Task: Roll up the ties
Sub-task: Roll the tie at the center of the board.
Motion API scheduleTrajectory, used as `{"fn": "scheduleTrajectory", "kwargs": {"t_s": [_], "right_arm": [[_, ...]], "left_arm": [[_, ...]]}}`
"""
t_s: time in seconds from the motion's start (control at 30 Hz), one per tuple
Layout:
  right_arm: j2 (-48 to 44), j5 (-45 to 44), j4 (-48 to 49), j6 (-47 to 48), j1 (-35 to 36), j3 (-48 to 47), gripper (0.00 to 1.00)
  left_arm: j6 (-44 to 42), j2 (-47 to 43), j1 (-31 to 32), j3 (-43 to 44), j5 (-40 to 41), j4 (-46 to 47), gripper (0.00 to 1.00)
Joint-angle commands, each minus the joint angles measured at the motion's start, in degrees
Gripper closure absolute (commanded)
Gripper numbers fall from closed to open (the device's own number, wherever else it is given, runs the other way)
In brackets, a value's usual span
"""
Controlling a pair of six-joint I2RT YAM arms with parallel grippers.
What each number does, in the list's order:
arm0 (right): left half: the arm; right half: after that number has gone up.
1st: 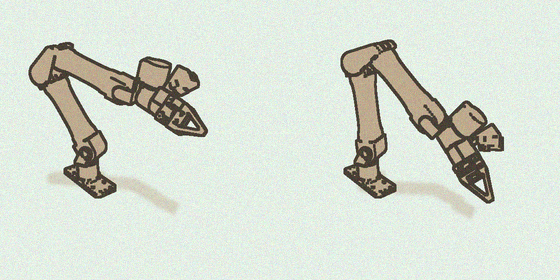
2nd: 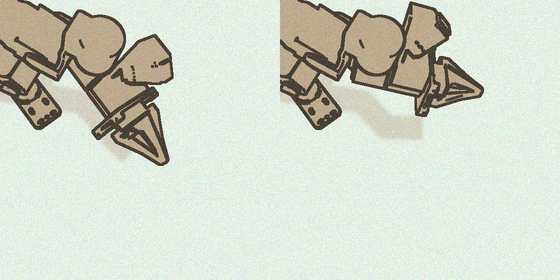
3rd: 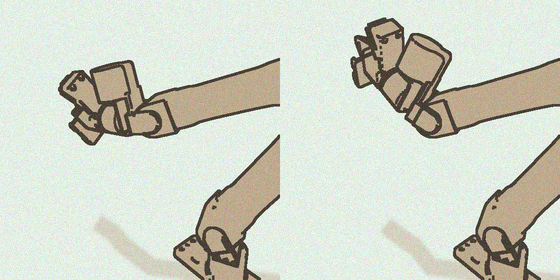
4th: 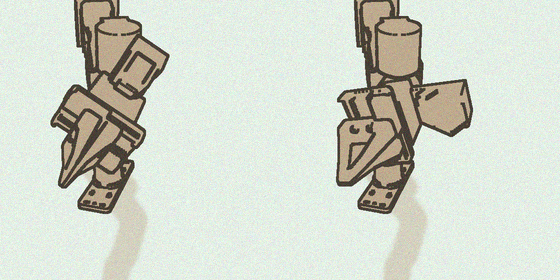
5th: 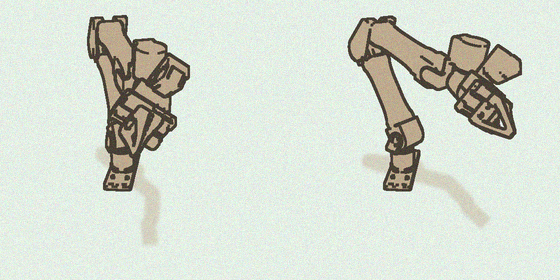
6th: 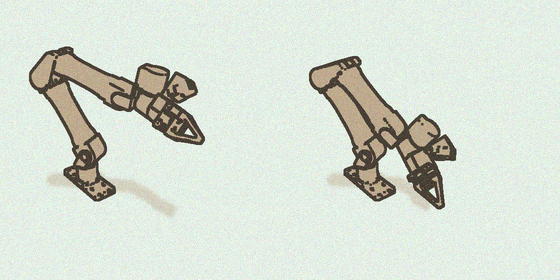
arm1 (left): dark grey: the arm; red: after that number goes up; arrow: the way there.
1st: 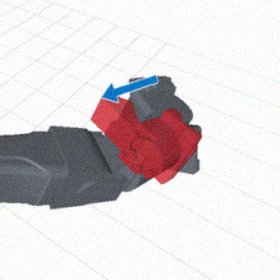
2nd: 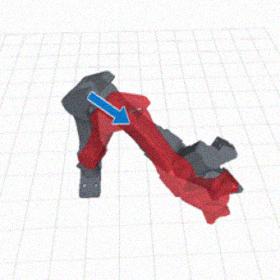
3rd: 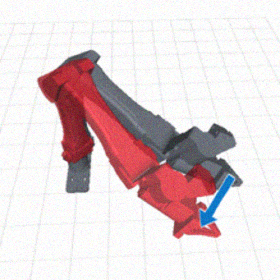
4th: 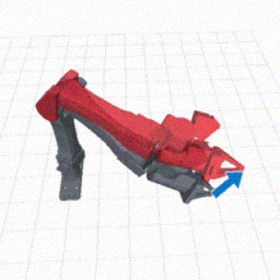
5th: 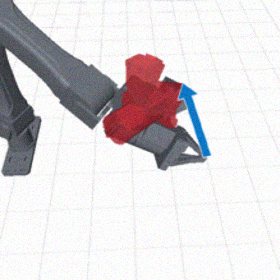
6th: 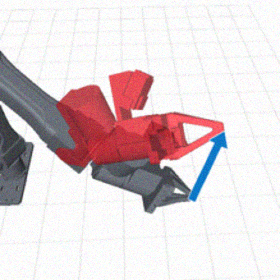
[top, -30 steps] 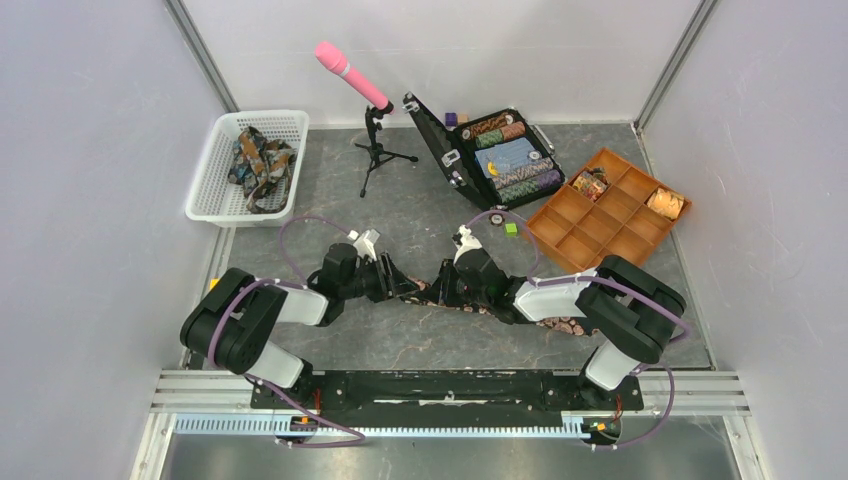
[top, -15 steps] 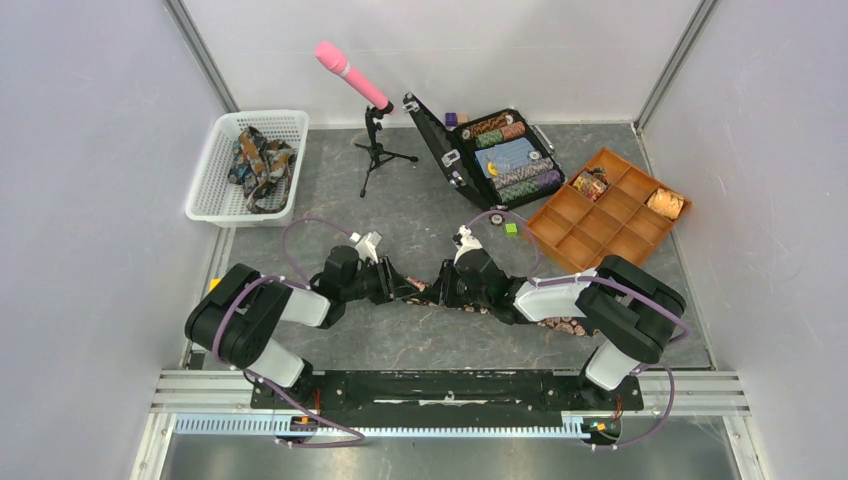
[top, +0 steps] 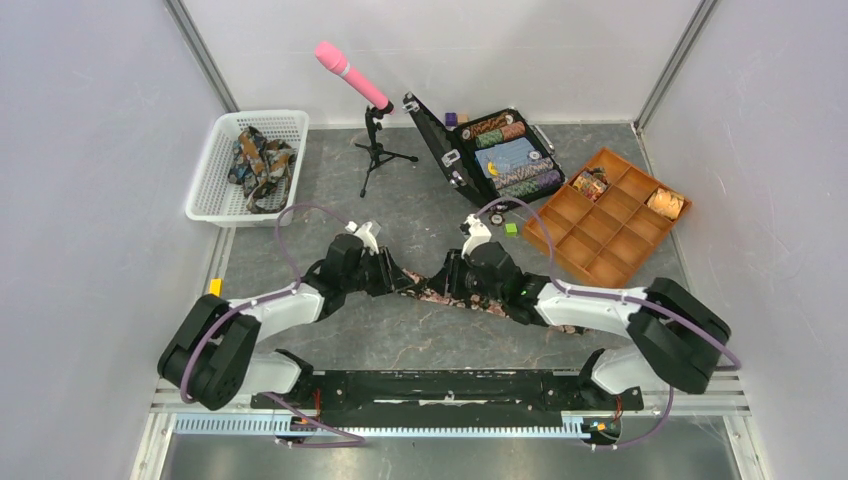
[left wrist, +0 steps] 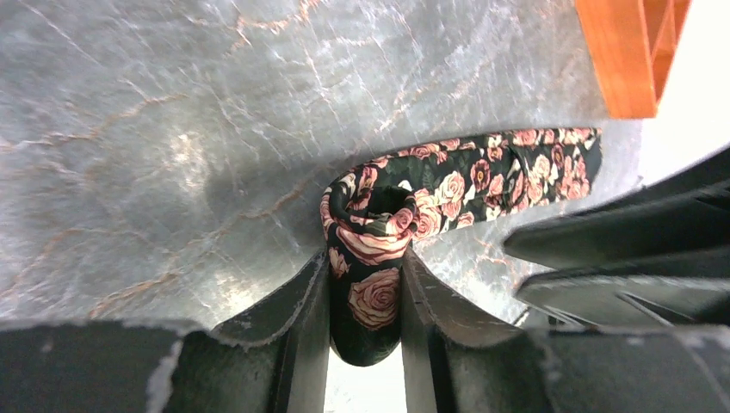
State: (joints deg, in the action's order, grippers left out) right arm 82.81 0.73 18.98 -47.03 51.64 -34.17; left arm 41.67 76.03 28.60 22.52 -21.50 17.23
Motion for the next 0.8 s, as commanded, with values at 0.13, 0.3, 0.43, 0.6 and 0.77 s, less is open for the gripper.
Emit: {"fn": "scheduleTrajectory", "kwargs": {"t_s": [0.13, 0.3, 0.43, 0.6, 0.77], "right_arm": [[-10.82, -7.64, -7.75, 6.19, -0.57, 1.62, 0.64], [-15.63, -10.23, -11.23, 7.58, -1.17, 3.18, 0.63], [-18.57, -11.66, -13.62, 8.39, -1.75, 3.77, 0.63], [-21.54, -12.70, -15.74, 8.77, -2.33, 4.59, 0.62], [-24.37, -13.89, -17.54, 8.75, -2.77, 5.16, 0.62]], "left_arm": [[-7.42, -4.21, 1.88, 6.80, 13.51, -18.86, 0.63], [-9.40, -3.67, 4.52, 10.76, 19.39, -24.87, 0.63], [-10.77, -2.37, 7.76, 14.60, 25.05, -29.59, 0.63], [-12.14, 0.67, 12.06, 19.69, 32.75, -35.49, 0.63], [-12.81, 4.64, 16.28, 24.34, 39.75, -40.45, 0.64]]}}
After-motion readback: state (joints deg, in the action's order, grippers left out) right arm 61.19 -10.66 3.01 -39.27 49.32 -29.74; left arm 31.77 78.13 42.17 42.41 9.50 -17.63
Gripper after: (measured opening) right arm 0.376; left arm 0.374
